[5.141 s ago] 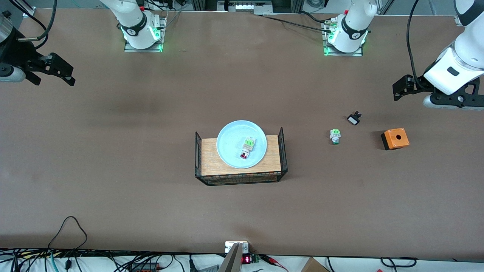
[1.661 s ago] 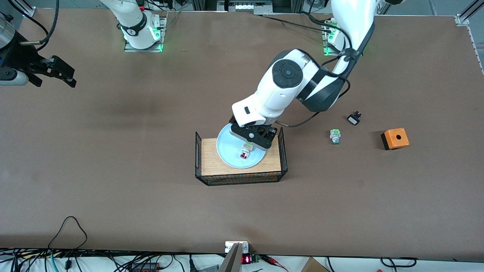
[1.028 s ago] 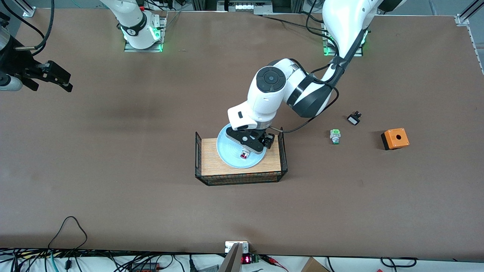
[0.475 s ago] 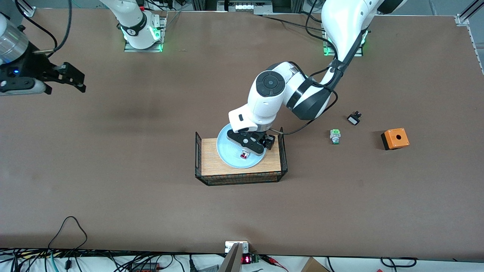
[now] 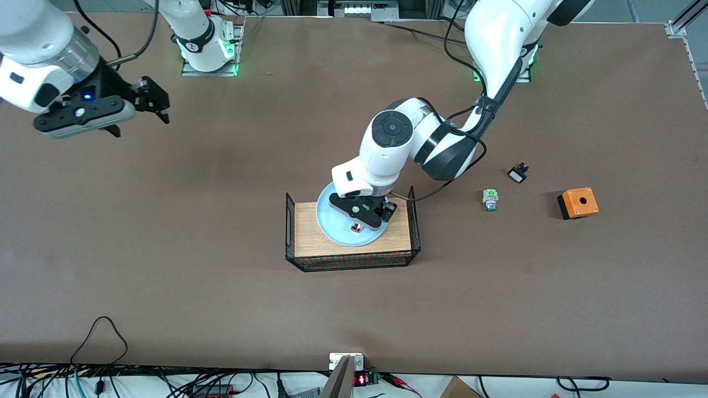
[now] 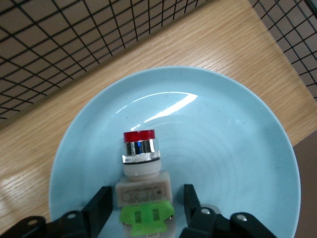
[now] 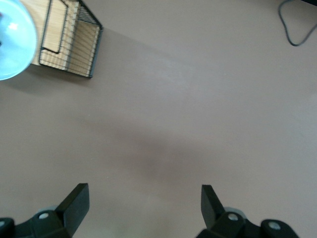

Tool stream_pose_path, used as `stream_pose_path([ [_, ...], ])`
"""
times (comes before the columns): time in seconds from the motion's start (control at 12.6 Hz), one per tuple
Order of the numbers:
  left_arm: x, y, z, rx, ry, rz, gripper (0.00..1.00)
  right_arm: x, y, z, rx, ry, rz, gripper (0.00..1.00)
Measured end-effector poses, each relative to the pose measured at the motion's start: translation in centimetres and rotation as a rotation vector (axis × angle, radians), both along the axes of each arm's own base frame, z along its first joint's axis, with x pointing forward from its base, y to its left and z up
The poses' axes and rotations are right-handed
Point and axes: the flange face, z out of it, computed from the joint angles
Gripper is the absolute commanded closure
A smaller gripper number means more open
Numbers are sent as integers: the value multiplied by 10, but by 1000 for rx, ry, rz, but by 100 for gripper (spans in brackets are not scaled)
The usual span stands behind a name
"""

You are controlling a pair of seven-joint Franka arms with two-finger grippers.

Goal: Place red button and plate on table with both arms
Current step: 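Grasp the red button with the left gripper and lift it, then carry the red button aside with the left gripper while the right gripper reaches the plate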

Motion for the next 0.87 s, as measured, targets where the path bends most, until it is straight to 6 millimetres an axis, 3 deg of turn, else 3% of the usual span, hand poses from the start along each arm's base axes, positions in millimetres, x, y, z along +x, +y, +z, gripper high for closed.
stream_pose_path([
  [0.08,1,0,2,-2,-3,1,75,-1,9,-4,19,12,12,0],
  [0.32,4,-1,10,-12,-16,4,75,5,28,-23,54,45,36,0],
  [0.55,8,8,44,-5,-25,17,75,5,54,-31,57,40,79,0],
  [0.71,15,33,83,21,-17,52,75,0,68,-30,59,33,105,0],
  [0.87,26,78,121,46,13,118,75,-5,86,-28,64,19,138,0],
])
